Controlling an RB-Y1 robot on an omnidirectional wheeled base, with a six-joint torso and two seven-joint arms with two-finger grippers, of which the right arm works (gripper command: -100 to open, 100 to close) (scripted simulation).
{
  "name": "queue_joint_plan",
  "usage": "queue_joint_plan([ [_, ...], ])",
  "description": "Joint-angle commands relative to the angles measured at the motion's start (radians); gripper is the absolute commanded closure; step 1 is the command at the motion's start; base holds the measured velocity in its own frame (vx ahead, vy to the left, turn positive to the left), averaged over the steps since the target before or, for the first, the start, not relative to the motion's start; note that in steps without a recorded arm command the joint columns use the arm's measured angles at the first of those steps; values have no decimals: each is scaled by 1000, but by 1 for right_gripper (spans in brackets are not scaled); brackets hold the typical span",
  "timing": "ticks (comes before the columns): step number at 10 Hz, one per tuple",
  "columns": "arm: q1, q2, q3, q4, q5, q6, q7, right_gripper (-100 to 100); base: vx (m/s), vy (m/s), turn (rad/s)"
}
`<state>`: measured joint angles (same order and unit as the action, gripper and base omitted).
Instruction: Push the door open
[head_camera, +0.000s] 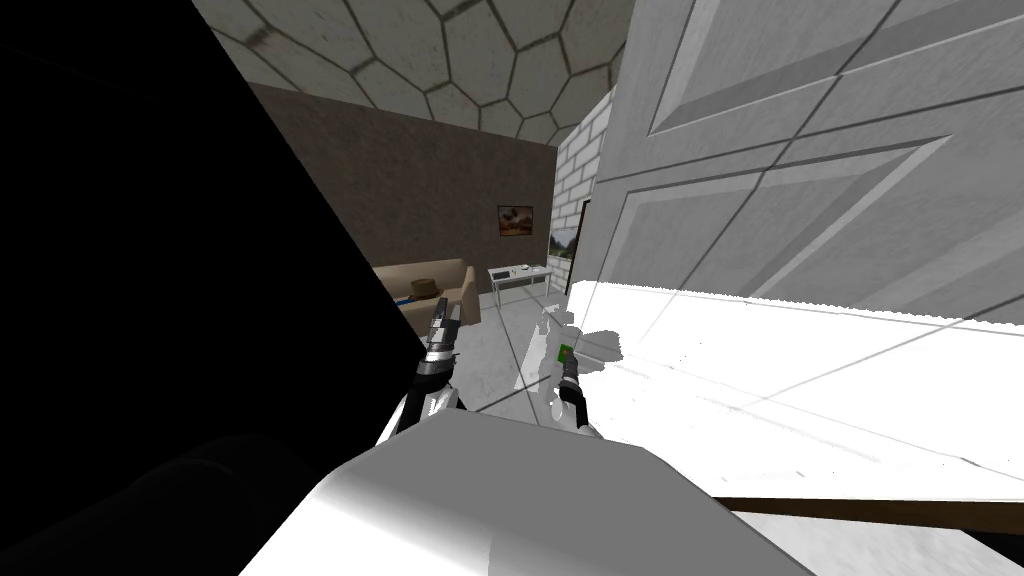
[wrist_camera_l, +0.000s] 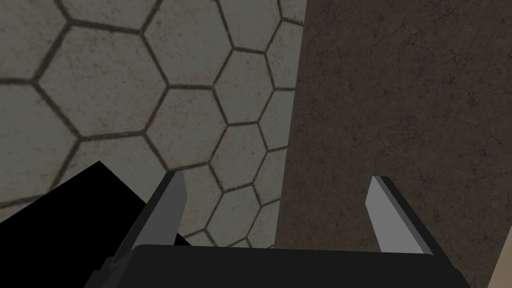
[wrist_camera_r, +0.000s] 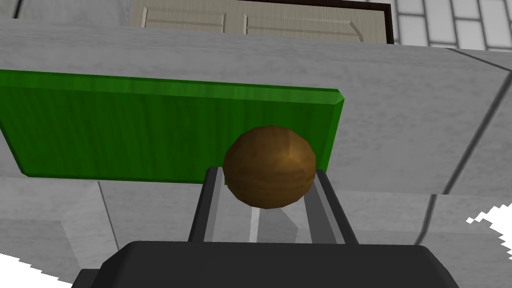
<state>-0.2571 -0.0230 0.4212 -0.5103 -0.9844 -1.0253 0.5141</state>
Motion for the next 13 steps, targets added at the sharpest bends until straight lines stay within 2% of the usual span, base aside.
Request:
queue_joint_plan([
  [1, -23, 3, 1, 50, 3, -25, -20, 100, 43, -11, 8],
  [2, -26, -11, -9, 56, -27, -35, -7, 100, 135, 14, -19],
  [3, -26, -11, -9, 56, -27, -35, -7, 100, 146, 23, -26],
  [5, -30, -16, -21, 56, -63, -47, 8, 100, 209, 32, -55],
  [6, -30, -16, -21, 56, -63, -47, 8, 100, 161, 2, -9],
  [7, -32, -13, -30, 56, -91, -56, 20, 100, 199, -4, -40],
  [10, -37, 6, -44, 56, -132, -70, 37, 100, 212, 11, -59],
  [11, -30, 0, -42, 57, -124, -66, 34, 100, 83, -3, -33],
  [12, -32, -16, -49, 56, -154, -83, 45, 100, 144, -14, -20],
  [13, -32, -16, -49, 56, -154, -83, 45, 100, 162, -22, -4],
])
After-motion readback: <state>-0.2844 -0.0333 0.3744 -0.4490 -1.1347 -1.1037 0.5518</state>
